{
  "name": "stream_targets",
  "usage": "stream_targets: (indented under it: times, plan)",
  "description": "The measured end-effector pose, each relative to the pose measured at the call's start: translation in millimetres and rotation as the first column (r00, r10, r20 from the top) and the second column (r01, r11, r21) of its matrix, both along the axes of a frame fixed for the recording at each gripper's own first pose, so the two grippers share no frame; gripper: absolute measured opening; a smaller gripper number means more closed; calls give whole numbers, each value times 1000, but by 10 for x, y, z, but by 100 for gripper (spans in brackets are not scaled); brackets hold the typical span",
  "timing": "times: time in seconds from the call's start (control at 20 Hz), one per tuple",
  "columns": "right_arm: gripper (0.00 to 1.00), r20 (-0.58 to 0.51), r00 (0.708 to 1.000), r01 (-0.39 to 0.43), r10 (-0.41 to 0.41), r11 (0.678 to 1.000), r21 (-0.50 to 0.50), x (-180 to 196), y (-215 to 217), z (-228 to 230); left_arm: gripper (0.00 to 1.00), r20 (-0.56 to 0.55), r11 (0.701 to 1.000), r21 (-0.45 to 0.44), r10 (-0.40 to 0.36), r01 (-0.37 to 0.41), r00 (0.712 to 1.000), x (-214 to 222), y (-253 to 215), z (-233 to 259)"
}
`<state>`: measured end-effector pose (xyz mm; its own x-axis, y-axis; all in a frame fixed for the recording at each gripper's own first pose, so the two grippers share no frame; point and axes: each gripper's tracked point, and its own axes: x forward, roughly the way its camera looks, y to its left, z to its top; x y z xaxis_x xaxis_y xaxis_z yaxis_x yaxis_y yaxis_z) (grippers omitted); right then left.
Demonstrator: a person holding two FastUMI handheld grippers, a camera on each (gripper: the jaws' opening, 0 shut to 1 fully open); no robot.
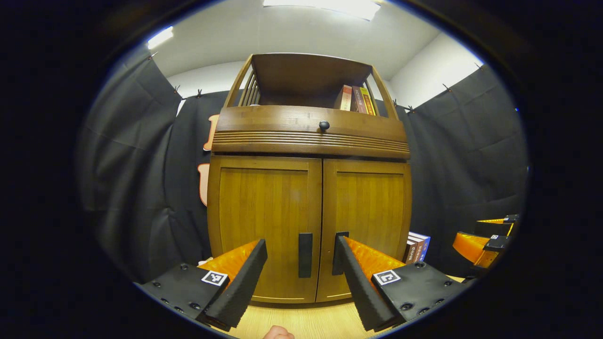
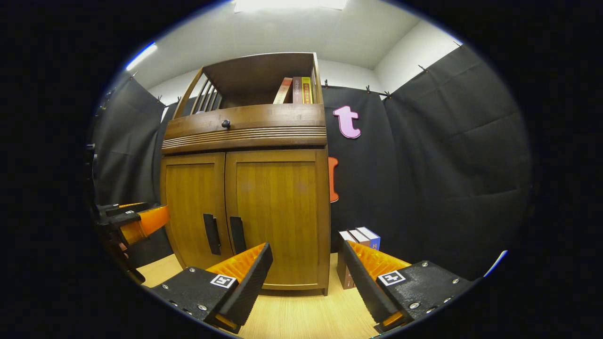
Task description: Open the right door of the double-door shoe cabinet with the right hand, and open the left door with the left hand.
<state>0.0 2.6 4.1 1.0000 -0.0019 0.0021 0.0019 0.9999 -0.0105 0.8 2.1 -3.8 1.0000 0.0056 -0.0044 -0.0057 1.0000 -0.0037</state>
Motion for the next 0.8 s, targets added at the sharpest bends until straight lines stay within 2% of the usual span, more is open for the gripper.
stream_targets:
  times: [0.3, 0.8]
  plan:
    - [94, 5, 1000, -4, 4, 1000, -7, -13, 30, 16, 99, 1, 1000, 9, 10, -10, 1000, -16, 34, 15]
    - [94, 10, 1000, -13, 13, 1000, -12, -22, 85, 32, 94, -3, 999, 16, 33, -33, 999, -90, 133, 18]
